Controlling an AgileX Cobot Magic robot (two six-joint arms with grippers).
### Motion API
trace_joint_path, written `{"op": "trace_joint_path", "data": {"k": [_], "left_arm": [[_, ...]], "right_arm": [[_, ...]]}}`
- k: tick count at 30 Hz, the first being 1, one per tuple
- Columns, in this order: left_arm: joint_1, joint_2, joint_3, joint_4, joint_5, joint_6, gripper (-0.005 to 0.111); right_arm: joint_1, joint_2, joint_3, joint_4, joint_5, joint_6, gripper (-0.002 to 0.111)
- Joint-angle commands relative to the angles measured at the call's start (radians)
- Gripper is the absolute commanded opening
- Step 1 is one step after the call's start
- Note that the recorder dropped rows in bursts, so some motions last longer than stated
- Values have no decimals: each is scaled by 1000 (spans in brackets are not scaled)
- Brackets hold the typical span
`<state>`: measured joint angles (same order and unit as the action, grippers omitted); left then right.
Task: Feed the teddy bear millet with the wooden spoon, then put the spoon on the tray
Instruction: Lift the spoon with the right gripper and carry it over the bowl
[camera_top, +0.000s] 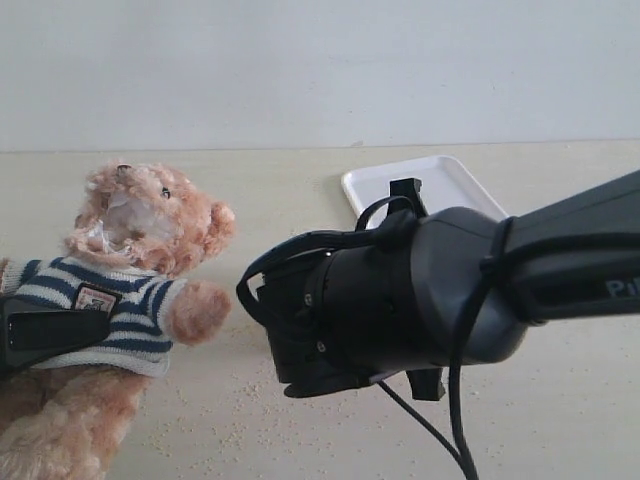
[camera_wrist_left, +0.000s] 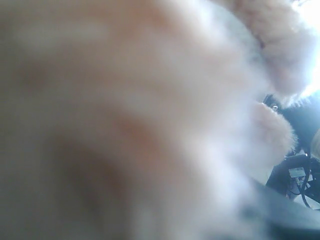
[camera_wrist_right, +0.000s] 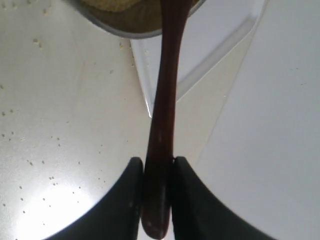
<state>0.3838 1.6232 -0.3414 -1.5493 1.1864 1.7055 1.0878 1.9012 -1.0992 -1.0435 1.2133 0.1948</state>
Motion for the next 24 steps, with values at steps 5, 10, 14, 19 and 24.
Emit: {"op": "trace_joint_path", "data": {"k": [5,10,14,19,24], "left_arm": [[3,-1,-8,-13,35,7,5],[3,-1,-8,-13,35,7,5],[3,-1,-8,-13,35,7,5],[3,-1,-8,-13,35,7,5],[3,-1,-8,-13,35,7,5]], "right_arm": [[-1,-4,5,19,8,7,1],[-1,-4,5,44,8,2,1],[-1,-4,5,68,3,2,1],[-1,-4,5,75,-35,30,1],[-1,-6,0,131,-79,36,1]]}}
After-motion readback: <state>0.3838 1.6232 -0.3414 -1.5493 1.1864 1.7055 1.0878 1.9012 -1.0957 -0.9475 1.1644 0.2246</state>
